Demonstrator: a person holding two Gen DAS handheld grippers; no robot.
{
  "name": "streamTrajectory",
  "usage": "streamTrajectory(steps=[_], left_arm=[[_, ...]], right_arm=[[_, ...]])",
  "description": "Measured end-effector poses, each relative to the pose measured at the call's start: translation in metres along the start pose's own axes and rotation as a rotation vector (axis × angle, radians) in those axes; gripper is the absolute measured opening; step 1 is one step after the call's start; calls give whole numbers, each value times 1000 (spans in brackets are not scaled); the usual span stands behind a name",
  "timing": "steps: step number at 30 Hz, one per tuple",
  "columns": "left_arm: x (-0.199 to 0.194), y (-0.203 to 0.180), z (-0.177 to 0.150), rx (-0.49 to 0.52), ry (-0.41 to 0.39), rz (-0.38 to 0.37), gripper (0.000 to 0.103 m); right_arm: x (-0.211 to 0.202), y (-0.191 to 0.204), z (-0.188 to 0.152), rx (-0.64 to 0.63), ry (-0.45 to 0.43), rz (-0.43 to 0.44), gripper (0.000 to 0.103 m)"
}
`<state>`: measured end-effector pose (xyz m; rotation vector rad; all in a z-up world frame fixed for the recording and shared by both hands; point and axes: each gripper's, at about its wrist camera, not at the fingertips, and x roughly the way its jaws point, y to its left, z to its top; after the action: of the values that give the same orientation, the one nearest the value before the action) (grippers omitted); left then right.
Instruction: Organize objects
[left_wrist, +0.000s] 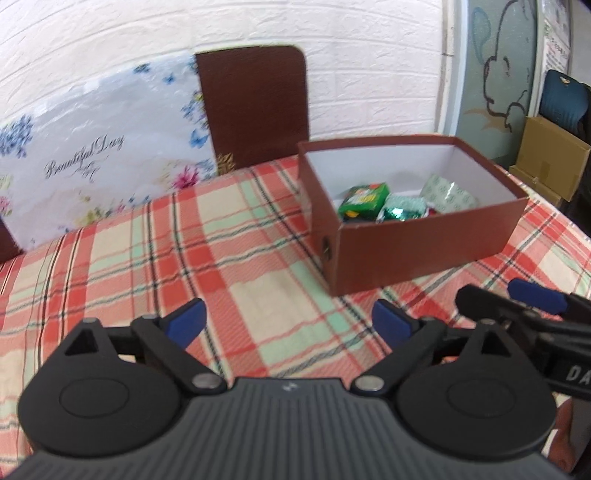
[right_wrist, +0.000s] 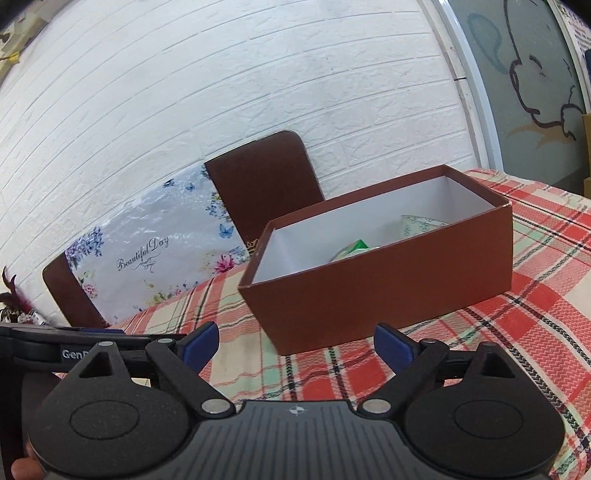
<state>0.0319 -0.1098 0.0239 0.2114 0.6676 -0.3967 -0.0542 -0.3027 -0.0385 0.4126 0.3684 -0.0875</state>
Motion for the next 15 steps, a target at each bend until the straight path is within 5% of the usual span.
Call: streamTrajectory(steps=[15], left_arm=[[2,12,-20,14,44,100,103]], right_arm=[[-9,22,-9,-16,-11,-20,96]])
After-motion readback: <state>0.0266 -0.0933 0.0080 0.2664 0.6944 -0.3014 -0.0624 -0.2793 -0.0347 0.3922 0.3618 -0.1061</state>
